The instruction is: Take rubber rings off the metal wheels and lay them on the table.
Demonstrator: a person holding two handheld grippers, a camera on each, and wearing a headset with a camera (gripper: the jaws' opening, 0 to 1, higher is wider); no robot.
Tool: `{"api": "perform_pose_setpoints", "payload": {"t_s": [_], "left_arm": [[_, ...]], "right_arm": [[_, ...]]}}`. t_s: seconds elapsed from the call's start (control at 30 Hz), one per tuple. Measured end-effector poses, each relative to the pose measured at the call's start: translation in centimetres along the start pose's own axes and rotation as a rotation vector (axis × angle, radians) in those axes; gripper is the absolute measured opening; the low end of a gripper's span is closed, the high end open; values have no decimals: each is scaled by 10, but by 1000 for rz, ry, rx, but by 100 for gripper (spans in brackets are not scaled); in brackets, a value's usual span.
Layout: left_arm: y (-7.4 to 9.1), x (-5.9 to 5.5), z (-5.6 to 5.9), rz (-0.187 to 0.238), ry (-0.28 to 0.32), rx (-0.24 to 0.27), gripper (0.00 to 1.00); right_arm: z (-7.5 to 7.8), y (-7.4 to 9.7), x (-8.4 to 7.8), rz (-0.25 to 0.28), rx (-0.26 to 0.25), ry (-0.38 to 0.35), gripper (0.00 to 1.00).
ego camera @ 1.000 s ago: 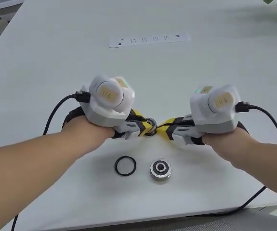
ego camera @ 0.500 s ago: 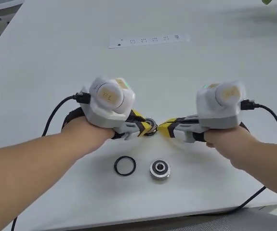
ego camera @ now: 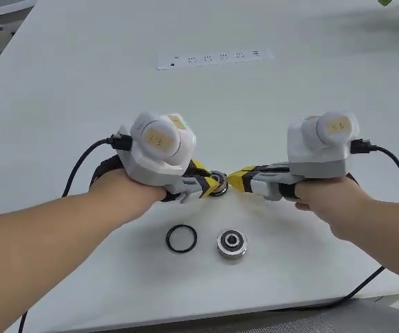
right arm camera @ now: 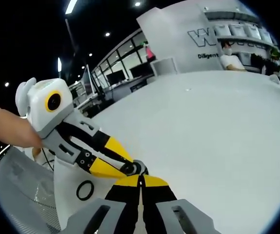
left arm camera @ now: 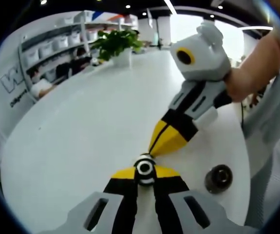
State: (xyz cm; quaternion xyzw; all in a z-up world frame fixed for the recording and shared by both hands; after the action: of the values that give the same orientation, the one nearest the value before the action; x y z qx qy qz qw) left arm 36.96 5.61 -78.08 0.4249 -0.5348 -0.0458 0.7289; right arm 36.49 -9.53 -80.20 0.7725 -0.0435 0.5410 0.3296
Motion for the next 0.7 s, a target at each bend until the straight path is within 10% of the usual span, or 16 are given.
{"api": "perform_pose_setpoints", "payload": {"t_s": [0.7], "left_arm": [[-2,1,0,-5,-28,10,11]], "right_arm": [[-8,-1,7,7,50,-20,0]]}}
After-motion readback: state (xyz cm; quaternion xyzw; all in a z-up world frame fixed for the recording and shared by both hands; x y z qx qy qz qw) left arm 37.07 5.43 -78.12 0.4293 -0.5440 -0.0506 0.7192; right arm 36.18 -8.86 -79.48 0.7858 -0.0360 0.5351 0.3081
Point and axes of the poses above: the centre of the closed fingertips' face, and the gripper's own axes: y roughly backward along the fingers, z roughly to its right, x roughly out of its top, the point moved 10 cm from there along y, roughly backward along the fingers, and after that the axes turned 11 degrees about y, right-handed, at the moved point
